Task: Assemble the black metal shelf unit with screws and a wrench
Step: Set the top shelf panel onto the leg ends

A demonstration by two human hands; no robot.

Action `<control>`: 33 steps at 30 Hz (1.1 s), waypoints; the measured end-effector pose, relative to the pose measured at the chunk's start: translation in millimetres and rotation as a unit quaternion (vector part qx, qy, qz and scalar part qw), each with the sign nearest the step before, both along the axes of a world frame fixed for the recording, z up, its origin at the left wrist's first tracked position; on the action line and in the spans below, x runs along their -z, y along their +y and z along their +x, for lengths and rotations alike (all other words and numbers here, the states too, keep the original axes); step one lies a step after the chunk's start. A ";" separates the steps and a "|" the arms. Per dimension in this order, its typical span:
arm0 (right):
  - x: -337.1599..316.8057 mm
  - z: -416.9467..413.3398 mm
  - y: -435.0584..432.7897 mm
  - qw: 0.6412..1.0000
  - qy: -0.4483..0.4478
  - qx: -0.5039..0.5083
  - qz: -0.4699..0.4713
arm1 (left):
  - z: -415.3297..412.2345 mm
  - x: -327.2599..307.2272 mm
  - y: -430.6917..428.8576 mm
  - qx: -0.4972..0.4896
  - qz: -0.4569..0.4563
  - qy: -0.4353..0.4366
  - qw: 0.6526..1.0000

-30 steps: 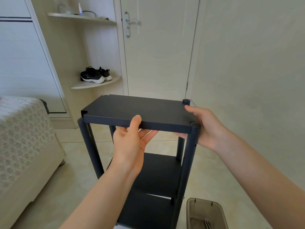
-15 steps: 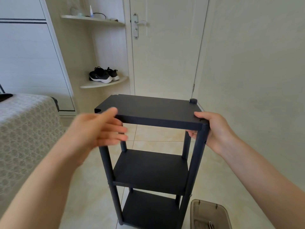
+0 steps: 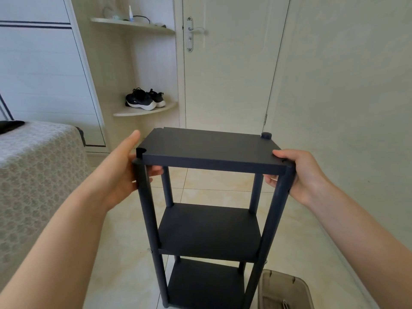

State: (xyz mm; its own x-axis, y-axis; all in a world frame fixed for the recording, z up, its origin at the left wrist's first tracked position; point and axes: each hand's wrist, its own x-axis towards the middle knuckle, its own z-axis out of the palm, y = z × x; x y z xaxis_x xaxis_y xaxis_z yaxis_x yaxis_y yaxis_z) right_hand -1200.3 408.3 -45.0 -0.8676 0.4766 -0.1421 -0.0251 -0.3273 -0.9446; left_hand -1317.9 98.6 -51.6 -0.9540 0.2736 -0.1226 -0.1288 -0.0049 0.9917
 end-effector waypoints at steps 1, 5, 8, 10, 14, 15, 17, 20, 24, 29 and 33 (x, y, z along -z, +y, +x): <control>-0.2 0.0 0.9 1.000 0.000 -0.005 0.001 | 0.1 -0.1 2.7 -0.004 0.010 0.003 1.000; -0.7 -0.5 4.4 1.000 0.002 -0.023 0.007 | 2.8 -1.4 8.9 -0.027 0.036 0.010 0.999; -1.0 -2.0 6.2 1.000 0.004 -0.023 0.013 | 4.2 -2.8 12.1 -0.028 0.041 0.004 0.999; -1.3 -3.0 7.7 1.000 0.006 -0.022 0.012 | 4.7 -4.2 14.4 -0.023 0.049 -0.003 0.999; -0.3 -3.9 8.7 1.000 0.008 -0.023 0.012 | 6.1 -5.6 14.4 -0.010 0.055 -0.011 0.998; 0.2 -3.8 9.1 1.000 0.008 -0.021 0.011 | 6.3 -6.0 14.4 -0.009 0.053 -0.011 0.998; 0.7 -3.8 10.0 1.000 0.008 -0.020 0.007 | 6.5 -7.2 14.7 -0.008 0.044 -0.009 0.999; 1.4 -4.4 11.6 1.000 0.015 -0.025 0.004 | 7.0 -8.3 15.8 -0.004 0.043 -0.005 0.999; 1.8 -6.8 14.4 0.999 0.034 -0.033 -0.007 | 7.7 -8.4 16.4 0.008 0.057 0.004 0.998; 3.9 -9.3 17.0 0.999 0.039 -0.035 -0.010 | 5.1 -8.4 15.4 0.015 0.045 0.016 0.999; 5.5 -9.6 18.6 0.998 0.047 -0.041 -0.018 | 4.5 -5.4 16.4 0.014 0.048 0.026 0.998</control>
State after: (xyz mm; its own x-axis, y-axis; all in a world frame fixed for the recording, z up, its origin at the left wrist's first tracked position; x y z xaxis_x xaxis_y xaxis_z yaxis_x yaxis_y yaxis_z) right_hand -1209.9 426.9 -50.6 -0.9134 0.4002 -0.0744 -0.0850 -0.3665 -0.9265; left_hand -1313.4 115.0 -46.2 -0.9500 0.3090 -0.0450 -0.0789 -0.0982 0.9920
